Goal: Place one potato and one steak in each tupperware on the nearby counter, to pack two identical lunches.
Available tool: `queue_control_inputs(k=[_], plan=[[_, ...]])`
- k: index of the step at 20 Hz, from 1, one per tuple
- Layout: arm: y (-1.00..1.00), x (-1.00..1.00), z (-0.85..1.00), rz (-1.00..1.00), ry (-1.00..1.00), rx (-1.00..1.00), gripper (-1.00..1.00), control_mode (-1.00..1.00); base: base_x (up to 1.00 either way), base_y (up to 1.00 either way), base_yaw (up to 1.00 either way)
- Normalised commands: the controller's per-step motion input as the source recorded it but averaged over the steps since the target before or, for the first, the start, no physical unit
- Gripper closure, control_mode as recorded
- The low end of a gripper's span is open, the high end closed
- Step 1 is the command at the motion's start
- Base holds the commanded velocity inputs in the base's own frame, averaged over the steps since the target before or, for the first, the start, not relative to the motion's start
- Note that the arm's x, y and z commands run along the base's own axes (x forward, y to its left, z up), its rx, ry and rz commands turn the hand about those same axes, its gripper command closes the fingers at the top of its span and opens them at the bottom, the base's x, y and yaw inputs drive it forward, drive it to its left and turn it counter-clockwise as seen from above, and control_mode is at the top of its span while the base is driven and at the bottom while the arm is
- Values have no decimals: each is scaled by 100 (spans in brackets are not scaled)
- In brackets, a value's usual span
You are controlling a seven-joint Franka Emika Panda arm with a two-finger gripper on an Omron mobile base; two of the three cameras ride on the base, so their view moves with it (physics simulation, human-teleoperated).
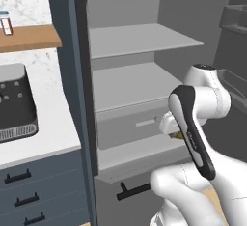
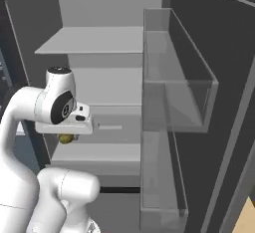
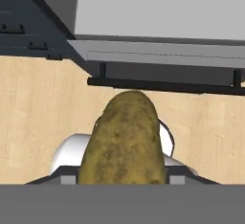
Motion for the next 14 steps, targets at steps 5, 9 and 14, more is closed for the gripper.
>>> queue_control_inputs(k=[5, 9, 14], plan=[[0, 0, 0, 0, 0, 0, 100, 100, -32, 91, 0], [0, 0, 0, 0, 0, 0, 100, 100, -5, 100, 10], [0, 0, 0, 0, 0, 0, 100, 100, -2, 100, 17]])
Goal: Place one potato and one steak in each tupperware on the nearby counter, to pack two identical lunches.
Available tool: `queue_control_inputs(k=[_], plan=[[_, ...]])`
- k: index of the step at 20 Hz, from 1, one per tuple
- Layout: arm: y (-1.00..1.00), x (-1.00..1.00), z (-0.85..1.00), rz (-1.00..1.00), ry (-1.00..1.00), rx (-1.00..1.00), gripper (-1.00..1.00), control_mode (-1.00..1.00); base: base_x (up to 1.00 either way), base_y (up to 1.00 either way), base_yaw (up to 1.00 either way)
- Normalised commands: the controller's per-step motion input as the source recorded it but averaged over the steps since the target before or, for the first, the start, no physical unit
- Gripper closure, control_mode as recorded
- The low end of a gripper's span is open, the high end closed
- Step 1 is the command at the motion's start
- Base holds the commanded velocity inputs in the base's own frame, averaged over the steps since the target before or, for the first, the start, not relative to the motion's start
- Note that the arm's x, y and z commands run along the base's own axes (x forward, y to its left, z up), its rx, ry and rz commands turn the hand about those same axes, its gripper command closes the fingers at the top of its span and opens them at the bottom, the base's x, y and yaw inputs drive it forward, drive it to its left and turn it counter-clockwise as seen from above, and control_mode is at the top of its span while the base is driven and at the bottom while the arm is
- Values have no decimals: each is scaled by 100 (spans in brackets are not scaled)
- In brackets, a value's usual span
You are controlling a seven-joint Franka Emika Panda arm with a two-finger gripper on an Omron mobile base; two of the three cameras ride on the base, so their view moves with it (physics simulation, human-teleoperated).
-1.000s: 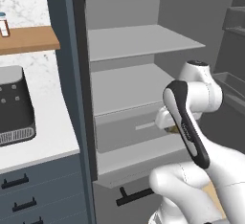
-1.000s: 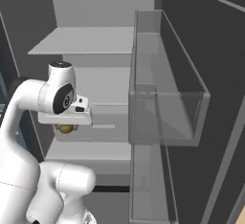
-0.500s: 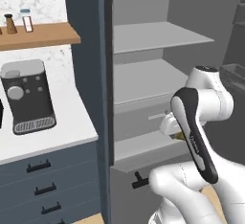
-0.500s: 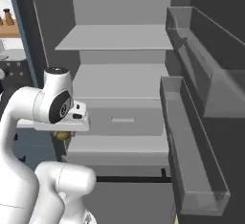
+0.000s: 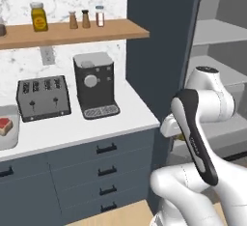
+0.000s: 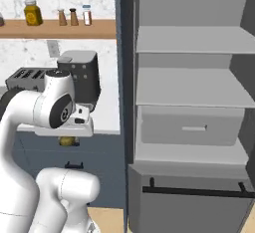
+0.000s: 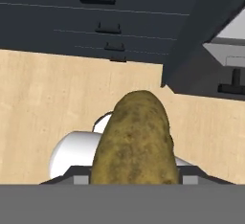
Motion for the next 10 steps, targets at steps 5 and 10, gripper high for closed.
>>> queue_control_inputs(k=[5, 10], plan=[[0, 0, 0, 0, 0, 0, 100, 100, -8, 94, 29], [0, 0, 0, 0, 0, 0, 100, 100, -9, 92, 28]])
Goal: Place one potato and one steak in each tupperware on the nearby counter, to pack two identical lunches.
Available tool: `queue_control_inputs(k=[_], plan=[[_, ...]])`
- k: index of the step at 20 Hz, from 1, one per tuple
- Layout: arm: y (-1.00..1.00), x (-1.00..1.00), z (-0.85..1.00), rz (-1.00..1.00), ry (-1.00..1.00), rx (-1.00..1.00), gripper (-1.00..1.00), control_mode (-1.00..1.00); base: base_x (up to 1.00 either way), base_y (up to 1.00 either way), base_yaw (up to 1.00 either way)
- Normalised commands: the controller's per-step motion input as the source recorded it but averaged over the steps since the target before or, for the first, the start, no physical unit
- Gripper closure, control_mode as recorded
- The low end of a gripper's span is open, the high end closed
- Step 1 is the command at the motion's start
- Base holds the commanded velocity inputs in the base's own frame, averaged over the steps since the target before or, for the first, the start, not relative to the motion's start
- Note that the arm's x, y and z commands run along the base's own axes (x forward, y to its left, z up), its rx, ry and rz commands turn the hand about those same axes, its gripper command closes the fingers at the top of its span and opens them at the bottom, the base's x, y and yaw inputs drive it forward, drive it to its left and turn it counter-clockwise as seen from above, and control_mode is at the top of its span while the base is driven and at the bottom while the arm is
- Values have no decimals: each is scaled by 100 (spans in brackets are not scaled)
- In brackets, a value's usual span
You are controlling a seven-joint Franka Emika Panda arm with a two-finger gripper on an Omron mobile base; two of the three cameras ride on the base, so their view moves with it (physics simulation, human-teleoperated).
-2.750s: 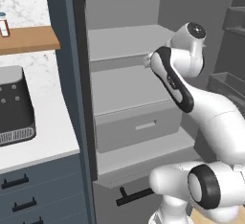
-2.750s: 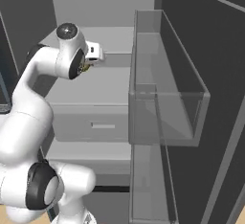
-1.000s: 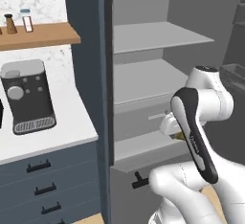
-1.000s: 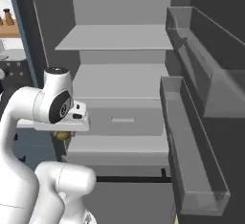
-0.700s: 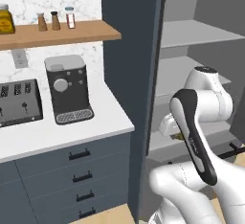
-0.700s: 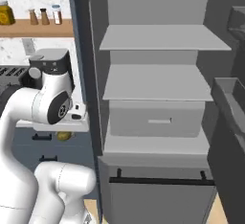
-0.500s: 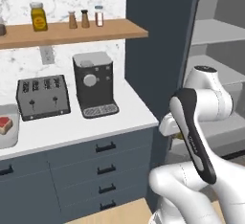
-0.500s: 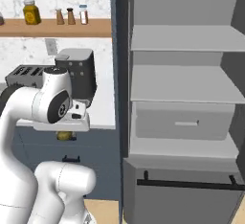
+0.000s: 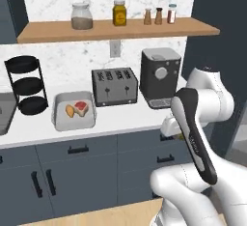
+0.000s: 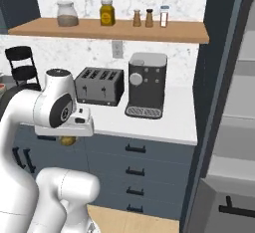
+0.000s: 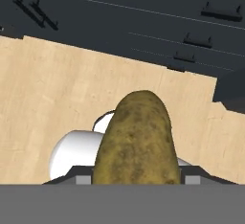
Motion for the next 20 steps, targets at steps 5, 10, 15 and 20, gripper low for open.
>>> queue_control_inputs(k=[5, 10, 15, 20], plan=[[0, 0, 0, 0, 0, 0, 100, 100, 13, 99, 7], [0, 0, 0, 0, 0, 0, 100, 100, 20, 98, 0], [0, 0, 0, 0, 0, 0, 100, 100, 42, 94, -1], [0, 0, 0, 0, 0, 0, 100, 100, 66, 76, -7]])
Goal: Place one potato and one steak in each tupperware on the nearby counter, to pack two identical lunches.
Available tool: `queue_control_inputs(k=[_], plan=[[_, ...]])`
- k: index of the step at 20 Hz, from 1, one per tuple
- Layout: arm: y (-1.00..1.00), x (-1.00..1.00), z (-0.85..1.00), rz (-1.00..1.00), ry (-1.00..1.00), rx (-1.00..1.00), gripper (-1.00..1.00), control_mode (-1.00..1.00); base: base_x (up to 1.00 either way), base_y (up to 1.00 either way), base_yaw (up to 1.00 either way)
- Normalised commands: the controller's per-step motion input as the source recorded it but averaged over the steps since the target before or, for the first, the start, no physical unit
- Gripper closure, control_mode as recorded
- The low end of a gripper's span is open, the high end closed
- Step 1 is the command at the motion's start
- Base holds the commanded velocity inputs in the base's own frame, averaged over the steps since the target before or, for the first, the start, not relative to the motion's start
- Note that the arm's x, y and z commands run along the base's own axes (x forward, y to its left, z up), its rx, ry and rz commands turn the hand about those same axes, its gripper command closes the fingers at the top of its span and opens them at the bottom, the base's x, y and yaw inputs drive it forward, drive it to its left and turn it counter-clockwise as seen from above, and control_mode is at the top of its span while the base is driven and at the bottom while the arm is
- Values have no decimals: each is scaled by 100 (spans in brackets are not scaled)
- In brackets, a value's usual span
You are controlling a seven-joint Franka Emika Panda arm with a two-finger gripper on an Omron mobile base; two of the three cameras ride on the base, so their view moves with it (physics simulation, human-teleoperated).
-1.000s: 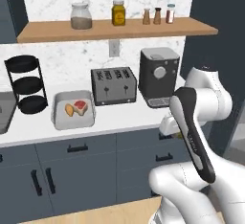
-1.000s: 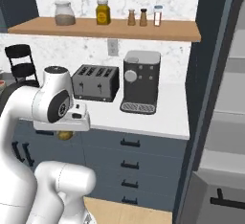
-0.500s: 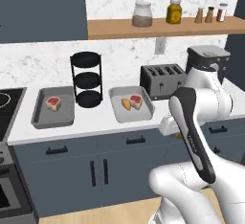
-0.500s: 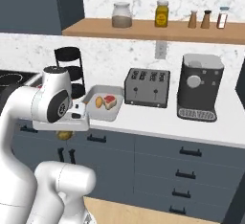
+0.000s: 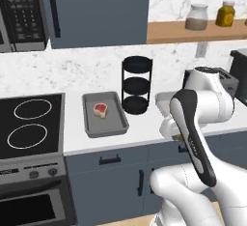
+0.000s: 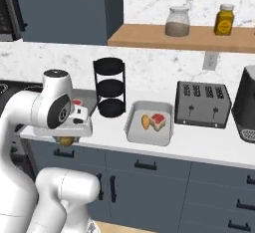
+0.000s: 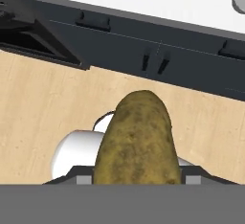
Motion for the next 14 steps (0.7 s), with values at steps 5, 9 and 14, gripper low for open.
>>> queue_control_inputs(k=[5, 9, 14], plan=[[0, 0, 0, 0, 0, 0, 100, 100, 55, 57, -11], [0, 0, 0, 0, 0, 0, 100, 100, 57, 36, -16], [37, 52, -4, -17, -1, 0, 100, -100, 8, 2, -5]])
